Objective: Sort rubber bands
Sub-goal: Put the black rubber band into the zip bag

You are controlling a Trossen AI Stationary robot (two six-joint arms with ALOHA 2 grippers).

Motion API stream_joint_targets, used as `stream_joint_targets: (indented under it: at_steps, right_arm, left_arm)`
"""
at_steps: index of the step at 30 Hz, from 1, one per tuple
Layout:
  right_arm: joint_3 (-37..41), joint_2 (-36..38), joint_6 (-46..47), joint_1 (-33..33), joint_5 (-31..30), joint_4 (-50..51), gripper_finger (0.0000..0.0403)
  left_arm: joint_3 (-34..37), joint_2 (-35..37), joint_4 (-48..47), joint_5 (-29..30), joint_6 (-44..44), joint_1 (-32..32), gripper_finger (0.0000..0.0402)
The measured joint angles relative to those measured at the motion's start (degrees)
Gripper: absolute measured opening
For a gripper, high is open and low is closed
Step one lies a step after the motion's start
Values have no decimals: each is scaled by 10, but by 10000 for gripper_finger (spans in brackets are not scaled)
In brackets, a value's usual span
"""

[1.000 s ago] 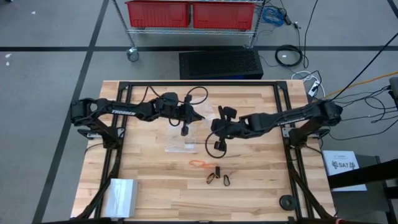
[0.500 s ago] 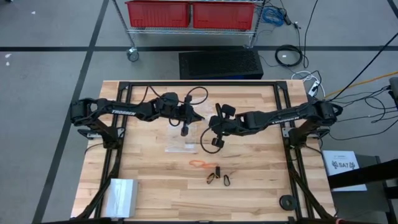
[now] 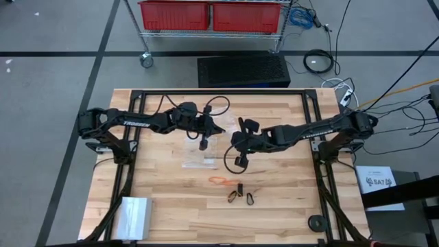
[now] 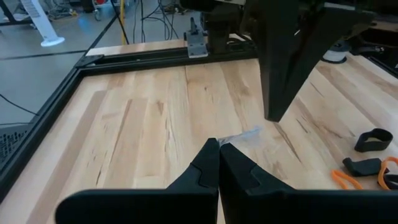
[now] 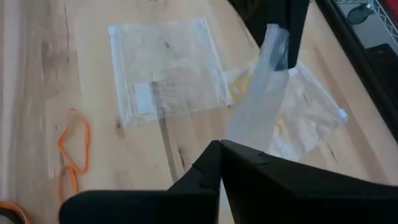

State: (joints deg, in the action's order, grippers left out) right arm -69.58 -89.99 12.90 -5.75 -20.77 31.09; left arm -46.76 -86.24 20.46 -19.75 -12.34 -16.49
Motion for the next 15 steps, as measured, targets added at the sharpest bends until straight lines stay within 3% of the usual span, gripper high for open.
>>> stream_joint_targets:
  at_steps: [10,15]
  right_arm:
    - [0,-21,-12,16,16,-18,0]
    - [0,-26,-7,25,-3,-14,0]
  left_arm:
    - [0,0,0,4,0,0,0]
    - [0,0,-3,4,0,0,0]
